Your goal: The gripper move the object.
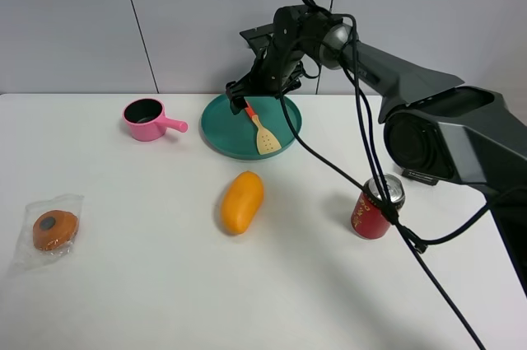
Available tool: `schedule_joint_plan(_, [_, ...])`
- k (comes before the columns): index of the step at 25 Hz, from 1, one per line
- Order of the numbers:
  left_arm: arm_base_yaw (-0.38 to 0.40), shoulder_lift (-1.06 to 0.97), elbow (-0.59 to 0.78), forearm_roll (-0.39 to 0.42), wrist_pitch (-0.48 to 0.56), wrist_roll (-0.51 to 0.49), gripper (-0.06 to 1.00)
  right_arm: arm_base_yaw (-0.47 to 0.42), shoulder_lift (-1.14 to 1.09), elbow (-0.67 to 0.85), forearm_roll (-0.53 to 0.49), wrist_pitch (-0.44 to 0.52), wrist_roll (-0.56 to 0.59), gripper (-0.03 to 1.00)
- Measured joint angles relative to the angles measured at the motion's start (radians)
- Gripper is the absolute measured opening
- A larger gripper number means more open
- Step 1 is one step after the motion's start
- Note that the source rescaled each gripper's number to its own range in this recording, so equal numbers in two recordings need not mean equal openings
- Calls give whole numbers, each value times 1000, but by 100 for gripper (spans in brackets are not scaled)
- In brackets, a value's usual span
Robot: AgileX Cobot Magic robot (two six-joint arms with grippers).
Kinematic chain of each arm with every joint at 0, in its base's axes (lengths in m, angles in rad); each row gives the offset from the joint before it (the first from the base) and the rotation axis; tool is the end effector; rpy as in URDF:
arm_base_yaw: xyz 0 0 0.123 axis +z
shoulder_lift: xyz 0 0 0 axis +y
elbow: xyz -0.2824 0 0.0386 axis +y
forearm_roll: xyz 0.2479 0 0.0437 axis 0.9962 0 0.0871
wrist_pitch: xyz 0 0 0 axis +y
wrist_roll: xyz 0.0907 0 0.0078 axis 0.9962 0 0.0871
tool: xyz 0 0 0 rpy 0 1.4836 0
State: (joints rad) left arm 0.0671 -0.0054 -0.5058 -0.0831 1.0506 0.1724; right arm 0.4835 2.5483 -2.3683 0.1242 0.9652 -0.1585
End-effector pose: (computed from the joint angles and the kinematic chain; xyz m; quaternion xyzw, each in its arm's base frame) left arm -0.0056 -0.0070 0.2798 0.0462 0.8456 0.0221 0.5313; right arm 0.4844 0.2649 0.1687 -0.2845 0.9228 0.0985 0.2403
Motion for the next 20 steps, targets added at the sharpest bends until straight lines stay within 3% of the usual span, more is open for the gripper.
schedule_joint_plan(7, [0,0,0,0,0,0,100,0,-111,0,2,225,-3,100])
schedule_joint_plan(20, [0,0,0,0,0,0,100,1,-333,34,-28,248,18,100])
